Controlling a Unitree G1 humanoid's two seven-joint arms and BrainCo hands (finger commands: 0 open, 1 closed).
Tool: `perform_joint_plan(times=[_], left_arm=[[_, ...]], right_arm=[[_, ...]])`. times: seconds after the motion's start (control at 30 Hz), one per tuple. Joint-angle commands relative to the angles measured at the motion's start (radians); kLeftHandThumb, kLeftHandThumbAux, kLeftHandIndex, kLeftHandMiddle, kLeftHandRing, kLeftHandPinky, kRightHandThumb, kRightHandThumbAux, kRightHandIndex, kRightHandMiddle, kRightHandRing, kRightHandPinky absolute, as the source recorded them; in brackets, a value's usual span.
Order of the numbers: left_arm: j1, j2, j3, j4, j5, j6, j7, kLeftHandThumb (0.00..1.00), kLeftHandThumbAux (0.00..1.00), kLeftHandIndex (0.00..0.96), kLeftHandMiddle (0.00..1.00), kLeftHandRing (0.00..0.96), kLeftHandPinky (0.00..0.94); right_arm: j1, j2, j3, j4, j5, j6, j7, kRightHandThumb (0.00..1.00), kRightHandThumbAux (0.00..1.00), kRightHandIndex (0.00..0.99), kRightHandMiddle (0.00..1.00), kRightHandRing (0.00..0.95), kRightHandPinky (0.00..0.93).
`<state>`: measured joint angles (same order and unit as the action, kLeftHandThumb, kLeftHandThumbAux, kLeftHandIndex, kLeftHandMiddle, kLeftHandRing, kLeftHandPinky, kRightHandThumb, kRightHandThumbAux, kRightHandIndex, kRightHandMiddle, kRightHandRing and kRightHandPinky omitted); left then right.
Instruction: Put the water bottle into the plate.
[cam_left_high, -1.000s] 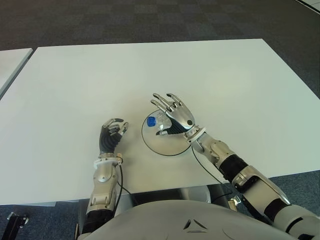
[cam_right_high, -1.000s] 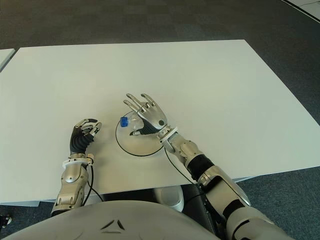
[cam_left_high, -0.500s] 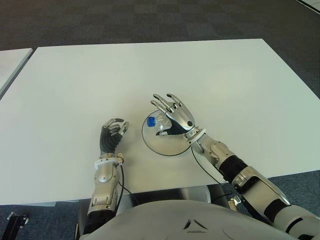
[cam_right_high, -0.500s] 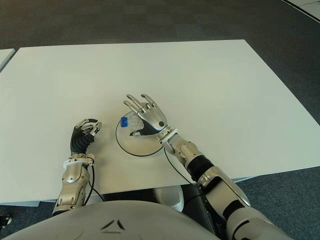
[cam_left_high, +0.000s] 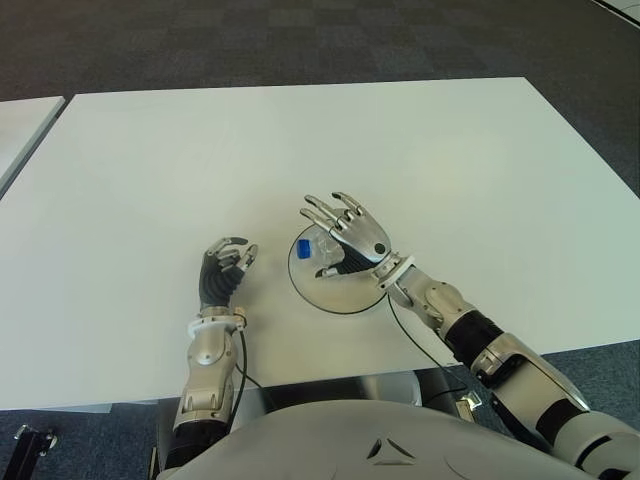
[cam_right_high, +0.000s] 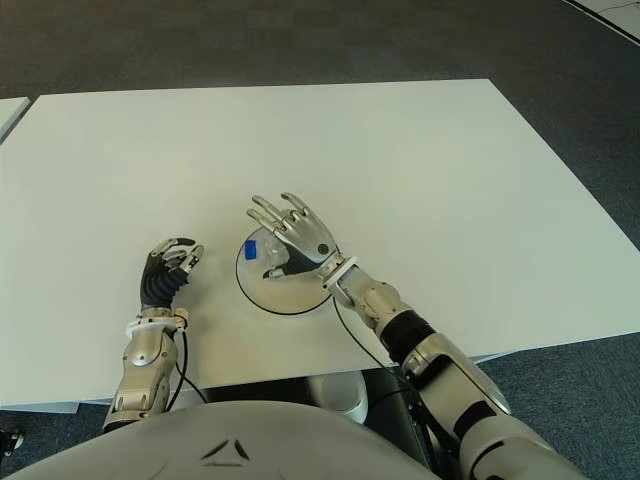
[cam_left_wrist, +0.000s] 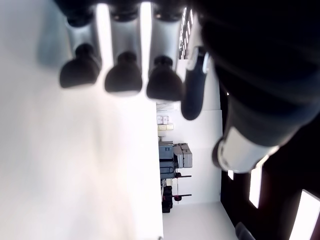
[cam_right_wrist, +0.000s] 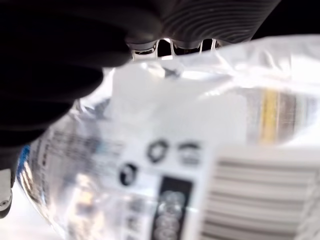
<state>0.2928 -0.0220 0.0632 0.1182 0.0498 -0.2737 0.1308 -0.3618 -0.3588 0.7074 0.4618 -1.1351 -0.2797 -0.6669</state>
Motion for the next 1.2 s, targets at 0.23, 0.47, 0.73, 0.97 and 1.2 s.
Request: perform_joint_plan(times=[0.23,0.47,0.73,0.97,1.2], left_arm=[[0.003,0.010,-0.004,0.016,0.005,-0.001,-0.008,0.701,0.720,0.436,0.852,0.848,0.819],[0.001,0.009,-0.003,0.019,0.003,-0.004,-0.006,0.701,0.720,0.436,0.853,0.850,0.809],[0.000,0.005,-0.001,0.015,0.001,0.015,-0.002,0.700,0.720,0.436,0.849,0.843,0.799],[-0.002,0.001,0.000,0.018,0.003,0.006,0.005,0.701,0.720,0.437,0.851,0.847,0.822],[-0.002,-0.004,0.001,0.019,0.001,0.005,0.006,0.701,0.720,0.436,0.853,0.851,0.829]], right_arm=[[0.006,-0.010,0.002,-0.014,0.012,-0.016,0.018,0.002,0.485,0.000,0.000,0.000,0.000],[0.006,-0.015,0.000,-0.018,0.025,-0.031,0.027,0.005,0.466,0.000,0.000,0.000,0.000],[0.005,-0.018,-0.005,-0.017,0.034,-0.054,0.018,0.003,0.446,0.000,0.000,0.000,0.000],[0.001,-0.018,-0.010,-0.008,0.035,-0.082,-0.012,0.001,0.436,0.000,0.000,0.000,0.000],[-0.006,-0.019,-0.013,0.003,0.027,-0.106,-0.055,0.000,0.430,0.000,0.000,0.000,0.000]])
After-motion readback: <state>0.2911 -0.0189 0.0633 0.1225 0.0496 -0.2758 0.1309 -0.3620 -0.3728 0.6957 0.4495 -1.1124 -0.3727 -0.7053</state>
